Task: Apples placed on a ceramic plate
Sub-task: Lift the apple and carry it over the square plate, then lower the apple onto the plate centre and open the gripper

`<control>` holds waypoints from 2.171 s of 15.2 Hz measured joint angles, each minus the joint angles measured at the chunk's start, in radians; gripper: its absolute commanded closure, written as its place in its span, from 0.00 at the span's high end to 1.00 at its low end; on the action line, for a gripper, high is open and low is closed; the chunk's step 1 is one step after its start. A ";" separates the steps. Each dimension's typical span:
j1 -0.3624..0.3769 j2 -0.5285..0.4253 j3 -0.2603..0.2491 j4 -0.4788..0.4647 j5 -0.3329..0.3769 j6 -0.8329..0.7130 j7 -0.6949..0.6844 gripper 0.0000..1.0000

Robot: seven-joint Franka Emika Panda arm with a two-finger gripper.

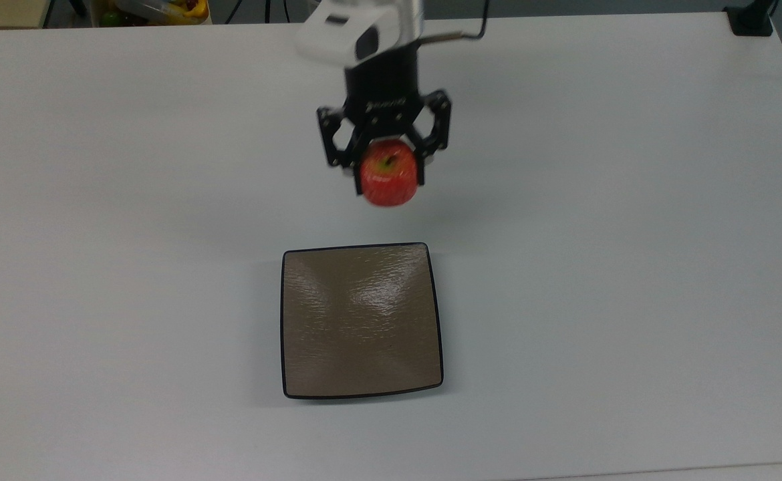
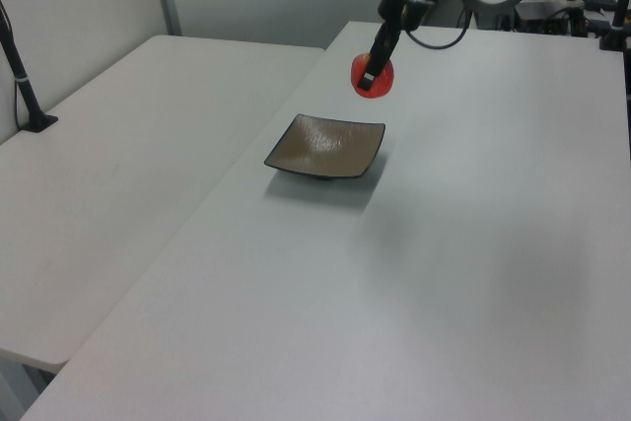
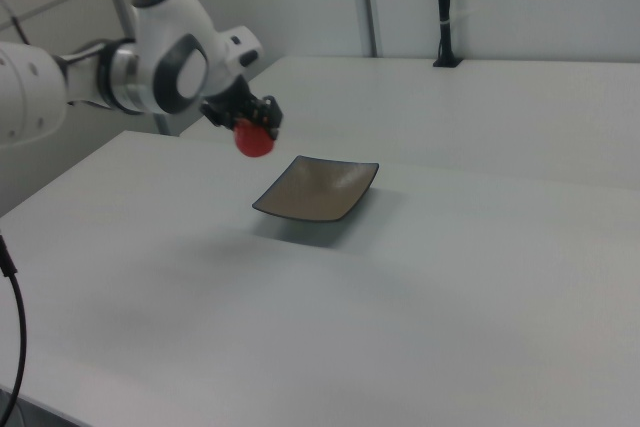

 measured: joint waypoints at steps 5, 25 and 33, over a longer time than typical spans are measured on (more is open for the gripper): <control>-0.060 0.134 0.000 0.001 0.050 0.257 -0.075 0.05; -0.038 0.484 0.006 0.177 0.050 0.495 -0.085 1.00; -0.025 0.443 0.007 0.178 0.050 0.495 -0.080 1.00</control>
